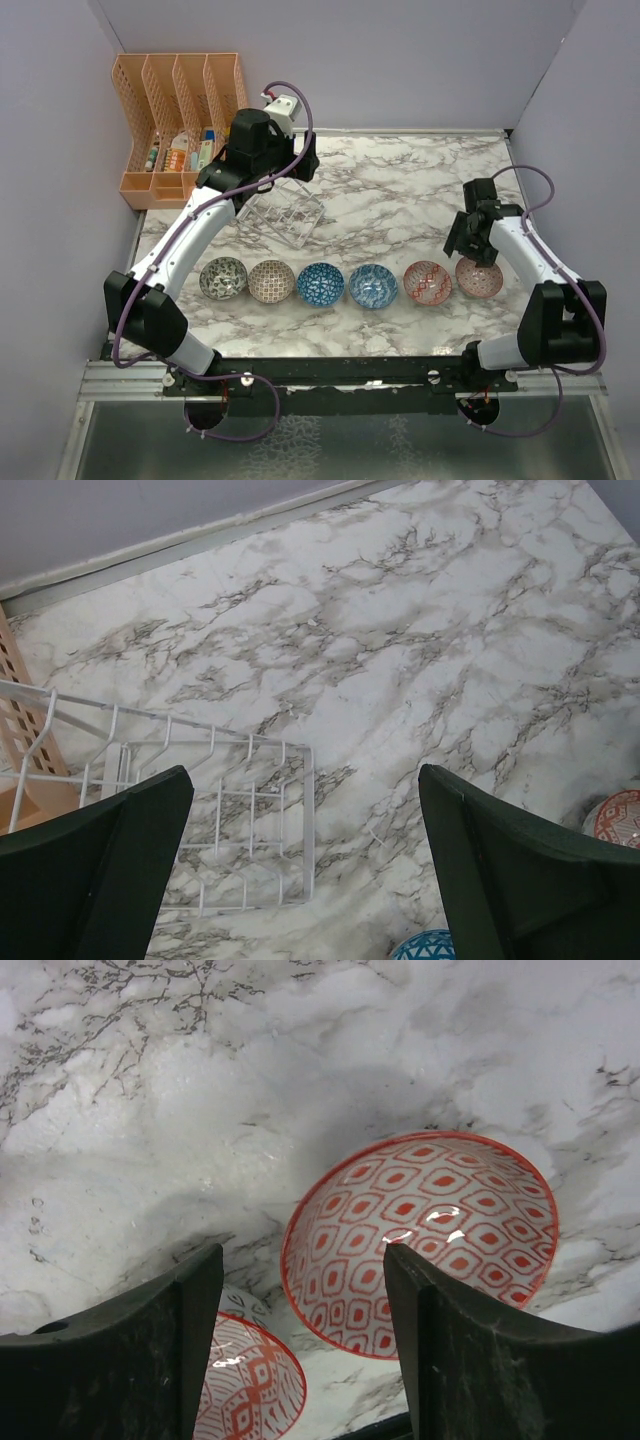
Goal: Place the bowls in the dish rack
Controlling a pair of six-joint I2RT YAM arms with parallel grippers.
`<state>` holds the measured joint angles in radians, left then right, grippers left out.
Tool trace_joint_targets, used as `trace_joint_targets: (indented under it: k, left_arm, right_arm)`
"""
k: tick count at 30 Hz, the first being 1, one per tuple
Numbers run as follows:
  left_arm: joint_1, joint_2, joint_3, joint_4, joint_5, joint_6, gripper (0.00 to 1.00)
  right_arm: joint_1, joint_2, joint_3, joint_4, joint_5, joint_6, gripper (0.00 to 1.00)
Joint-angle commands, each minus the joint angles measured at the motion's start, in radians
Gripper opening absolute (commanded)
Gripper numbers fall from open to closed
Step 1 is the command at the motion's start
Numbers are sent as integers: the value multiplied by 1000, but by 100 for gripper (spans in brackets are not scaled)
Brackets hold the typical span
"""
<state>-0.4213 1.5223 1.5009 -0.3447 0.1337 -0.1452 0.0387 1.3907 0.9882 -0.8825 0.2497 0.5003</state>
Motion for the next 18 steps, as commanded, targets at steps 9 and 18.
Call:
trace_joint_targets:
  k: [9,18]
  left_arm:
    - [-4,-51,6,12,12,33,99]
    - [-4,-54,9,4,3,38,99]
  right_arm:
    - [-8,122,7,113,-20,11,42]
    - [-10,140,-16,116,-18,12,24]
